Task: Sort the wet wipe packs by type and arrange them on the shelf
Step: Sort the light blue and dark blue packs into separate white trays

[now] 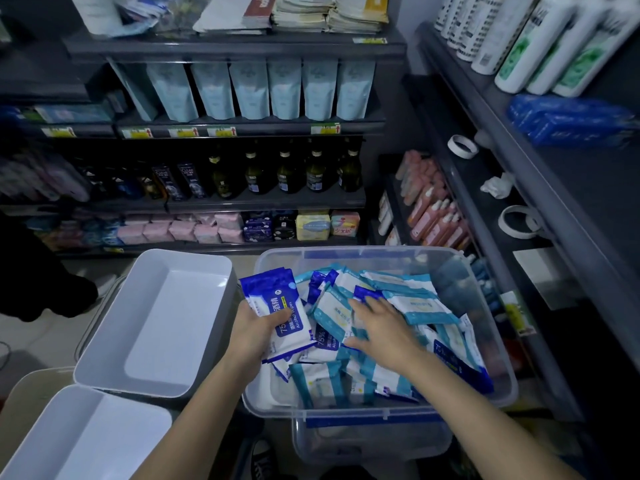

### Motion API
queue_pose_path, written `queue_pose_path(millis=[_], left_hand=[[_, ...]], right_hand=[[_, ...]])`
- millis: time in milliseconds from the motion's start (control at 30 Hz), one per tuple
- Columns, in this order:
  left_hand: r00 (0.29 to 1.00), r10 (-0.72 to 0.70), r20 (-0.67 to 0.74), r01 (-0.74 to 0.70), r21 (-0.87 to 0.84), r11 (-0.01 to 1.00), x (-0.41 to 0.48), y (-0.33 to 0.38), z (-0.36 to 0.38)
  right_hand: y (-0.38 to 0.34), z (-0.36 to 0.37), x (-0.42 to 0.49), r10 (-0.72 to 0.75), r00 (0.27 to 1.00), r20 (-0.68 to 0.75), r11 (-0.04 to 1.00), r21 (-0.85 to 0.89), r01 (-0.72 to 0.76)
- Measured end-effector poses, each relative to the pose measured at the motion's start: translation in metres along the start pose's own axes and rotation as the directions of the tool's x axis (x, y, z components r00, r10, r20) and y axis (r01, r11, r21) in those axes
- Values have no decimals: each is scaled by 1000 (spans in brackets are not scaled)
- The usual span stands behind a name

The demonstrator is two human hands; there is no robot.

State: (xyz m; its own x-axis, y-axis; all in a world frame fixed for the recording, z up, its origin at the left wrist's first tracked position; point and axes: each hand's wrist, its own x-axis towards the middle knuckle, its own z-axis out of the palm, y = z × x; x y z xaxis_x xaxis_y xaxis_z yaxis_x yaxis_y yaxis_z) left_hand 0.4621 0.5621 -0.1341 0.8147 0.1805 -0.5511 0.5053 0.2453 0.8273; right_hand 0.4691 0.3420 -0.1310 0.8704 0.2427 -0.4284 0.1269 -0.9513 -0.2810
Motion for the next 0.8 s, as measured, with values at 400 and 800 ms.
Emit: queue_pose_path(millis=[400,800], left_hand=[[1000,-1,8,0,36,999,-2,-2,-2],[1000,8,-13,-7,50,999,-11,-8,-2]], right_hand=[[29,-42,13,260,957,127,960,74,-271],[-14,-5,13,182,977,-112,943,301,-141]])
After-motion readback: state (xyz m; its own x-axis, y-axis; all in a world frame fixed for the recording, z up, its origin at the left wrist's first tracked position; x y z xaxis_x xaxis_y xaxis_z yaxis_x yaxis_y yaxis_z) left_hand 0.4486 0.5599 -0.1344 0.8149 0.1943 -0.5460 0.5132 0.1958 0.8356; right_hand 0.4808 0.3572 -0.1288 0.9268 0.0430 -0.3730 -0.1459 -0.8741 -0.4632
